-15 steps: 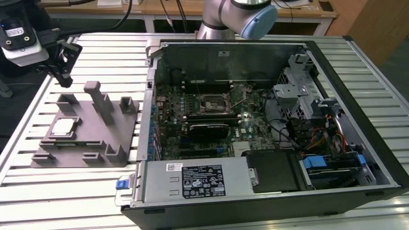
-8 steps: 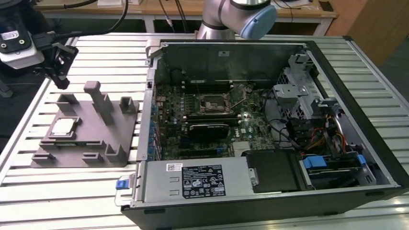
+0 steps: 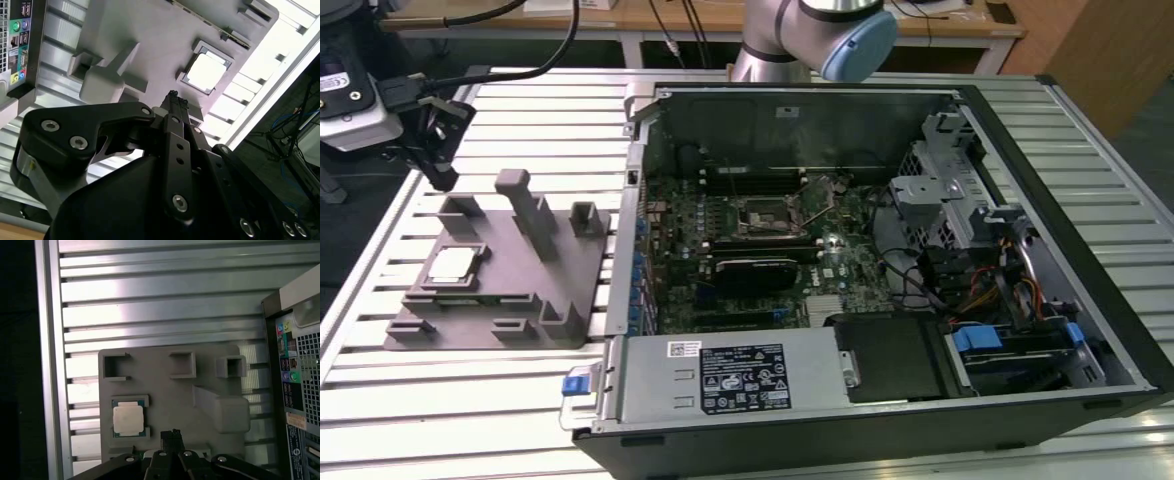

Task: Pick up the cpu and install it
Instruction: 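Reach for the cpu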

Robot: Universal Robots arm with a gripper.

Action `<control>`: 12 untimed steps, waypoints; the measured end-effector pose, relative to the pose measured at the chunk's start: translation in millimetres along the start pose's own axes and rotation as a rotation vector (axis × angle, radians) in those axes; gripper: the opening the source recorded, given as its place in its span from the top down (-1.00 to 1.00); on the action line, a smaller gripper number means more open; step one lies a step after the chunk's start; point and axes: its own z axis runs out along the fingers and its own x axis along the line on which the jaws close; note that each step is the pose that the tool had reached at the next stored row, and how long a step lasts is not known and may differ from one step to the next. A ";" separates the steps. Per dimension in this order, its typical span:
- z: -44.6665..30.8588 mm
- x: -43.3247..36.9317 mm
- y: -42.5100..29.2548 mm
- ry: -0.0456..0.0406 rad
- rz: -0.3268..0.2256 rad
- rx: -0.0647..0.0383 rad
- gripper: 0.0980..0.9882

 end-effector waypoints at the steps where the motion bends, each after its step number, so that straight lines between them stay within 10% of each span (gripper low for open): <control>1: 1.0 1.1 -0.1 0.0000 0.000 0.000 0.98; 12: 12.5 11.0 -1.6 -0.0002 0.004 0.000 0.98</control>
